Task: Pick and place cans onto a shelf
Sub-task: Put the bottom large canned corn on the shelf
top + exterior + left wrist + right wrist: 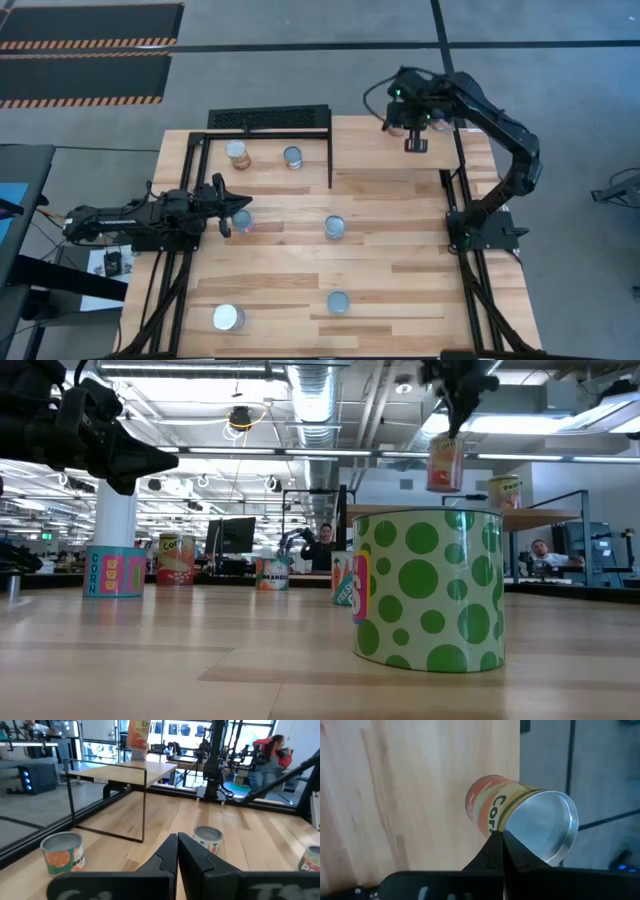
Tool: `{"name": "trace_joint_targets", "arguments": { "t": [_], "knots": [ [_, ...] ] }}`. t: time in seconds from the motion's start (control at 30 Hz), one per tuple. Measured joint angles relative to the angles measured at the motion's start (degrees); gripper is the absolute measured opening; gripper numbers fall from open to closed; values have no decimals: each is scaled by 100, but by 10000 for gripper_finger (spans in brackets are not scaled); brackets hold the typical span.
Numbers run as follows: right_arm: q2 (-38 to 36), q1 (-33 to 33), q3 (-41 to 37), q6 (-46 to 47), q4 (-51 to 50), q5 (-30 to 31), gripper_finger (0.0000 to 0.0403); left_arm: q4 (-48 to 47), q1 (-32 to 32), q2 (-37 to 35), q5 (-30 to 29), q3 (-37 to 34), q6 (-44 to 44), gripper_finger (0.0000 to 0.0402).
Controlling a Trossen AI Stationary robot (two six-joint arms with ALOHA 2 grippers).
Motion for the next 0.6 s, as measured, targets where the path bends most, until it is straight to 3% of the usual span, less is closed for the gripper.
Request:
{"name": "trace_joint_targets", "arguments": {
  "t": [0.3,0.6],
  "knots": [
    [32,-1131,-532,-627,430,-397,2,39,2,6,-93,0,-2,0],
    [256,-1464,-538,-896,657,-679,3,37,2,6,-102,0,-4,0]
  ]
}}
